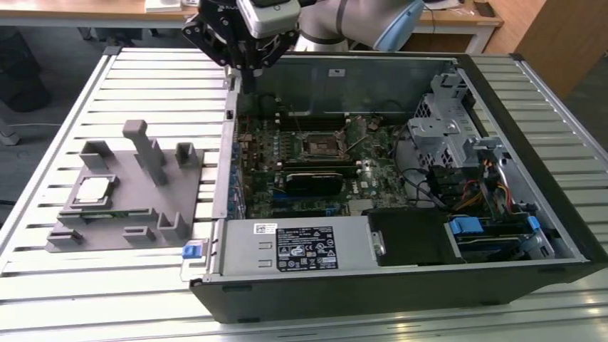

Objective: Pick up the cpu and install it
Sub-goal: 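Reach for the cpu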

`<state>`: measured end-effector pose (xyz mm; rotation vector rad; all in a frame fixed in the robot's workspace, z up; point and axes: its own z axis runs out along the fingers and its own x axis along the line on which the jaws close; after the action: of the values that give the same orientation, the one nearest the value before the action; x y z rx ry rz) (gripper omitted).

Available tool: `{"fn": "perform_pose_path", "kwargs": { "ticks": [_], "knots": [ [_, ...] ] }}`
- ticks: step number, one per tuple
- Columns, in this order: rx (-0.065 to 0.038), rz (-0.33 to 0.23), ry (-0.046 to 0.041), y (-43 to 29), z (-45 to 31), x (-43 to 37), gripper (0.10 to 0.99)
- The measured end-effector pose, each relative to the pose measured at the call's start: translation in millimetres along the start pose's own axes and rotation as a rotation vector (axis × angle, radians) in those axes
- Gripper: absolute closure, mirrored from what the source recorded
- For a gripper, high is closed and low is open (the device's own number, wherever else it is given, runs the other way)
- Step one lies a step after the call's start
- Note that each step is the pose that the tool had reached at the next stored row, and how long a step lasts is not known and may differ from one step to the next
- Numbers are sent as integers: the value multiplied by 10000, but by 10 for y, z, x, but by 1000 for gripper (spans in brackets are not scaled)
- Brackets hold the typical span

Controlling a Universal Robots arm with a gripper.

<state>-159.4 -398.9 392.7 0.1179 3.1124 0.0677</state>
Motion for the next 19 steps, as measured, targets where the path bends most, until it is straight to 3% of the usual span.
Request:
{"fn": "perform_pose_path", "kwargs": {
  "ticks": [19],
  "knots": [
    [0, 0, 0, -7, -1, 88, 965]
  ]
}}
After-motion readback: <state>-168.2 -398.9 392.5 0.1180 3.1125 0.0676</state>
